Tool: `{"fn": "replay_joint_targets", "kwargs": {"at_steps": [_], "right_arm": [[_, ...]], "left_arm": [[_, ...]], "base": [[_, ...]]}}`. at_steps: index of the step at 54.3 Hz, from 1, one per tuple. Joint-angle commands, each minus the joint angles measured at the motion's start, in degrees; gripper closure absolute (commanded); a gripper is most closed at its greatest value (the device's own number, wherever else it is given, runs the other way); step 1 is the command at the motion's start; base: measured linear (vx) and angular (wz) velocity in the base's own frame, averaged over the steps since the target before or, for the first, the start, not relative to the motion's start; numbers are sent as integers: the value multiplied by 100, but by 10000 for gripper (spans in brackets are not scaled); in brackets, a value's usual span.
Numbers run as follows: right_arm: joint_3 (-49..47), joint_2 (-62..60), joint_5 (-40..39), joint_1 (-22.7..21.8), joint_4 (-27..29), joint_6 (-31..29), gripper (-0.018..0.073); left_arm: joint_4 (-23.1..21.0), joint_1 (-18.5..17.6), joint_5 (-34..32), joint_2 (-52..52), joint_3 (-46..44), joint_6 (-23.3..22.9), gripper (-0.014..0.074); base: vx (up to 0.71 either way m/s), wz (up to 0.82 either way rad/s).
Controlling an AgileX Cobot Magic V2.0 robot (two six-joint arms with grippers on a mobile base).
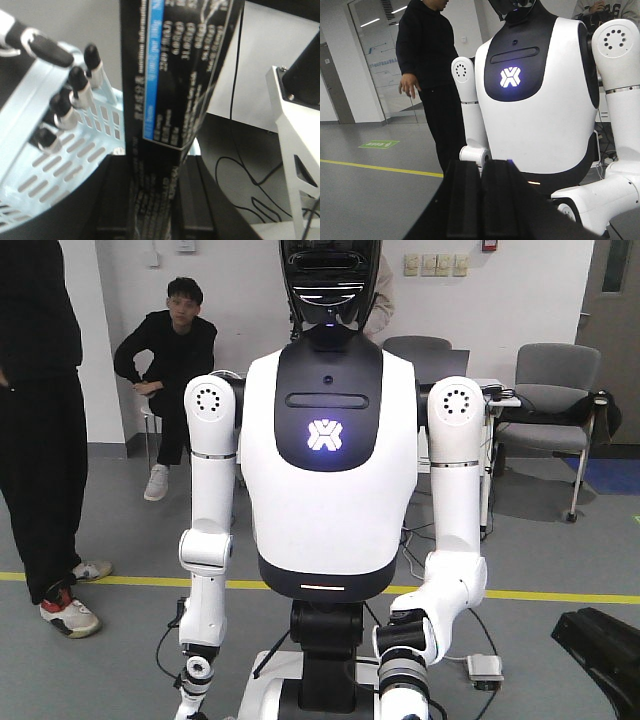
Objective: Pick snacks and fruit into basket
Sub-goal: 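Move the left gripper holding the black Franzzi box over the basket, then open the left gripper to drop the Franzzi box into the basket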
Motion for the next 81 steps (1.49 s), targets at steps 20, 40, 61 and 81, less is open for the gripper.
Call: {"fn": "replay_joint_targets", "kwargs": {"at_steps": [20, 40, 61, 81], "right_arm": [[-164, -47, -328, -14, 111, -49, 568], [-164, -47, -322, -14, 105, -49, 568], [-164, -47, -303, -14, 105, -49, 568], [-164, -47, -111, -14, 105, -49, 568]], "left_arm": [[-289, -395, -26, -42, -528, -293, 596], [-389, -456, 79, 65, -528, -282, 595], [-495, -456, 201, 65, -528, -280, 581], [-495, -456, 195, 72, -528, -161, 226]], "base": [[0, 0], [0, 0], [0, 0], [0, 0]]}}
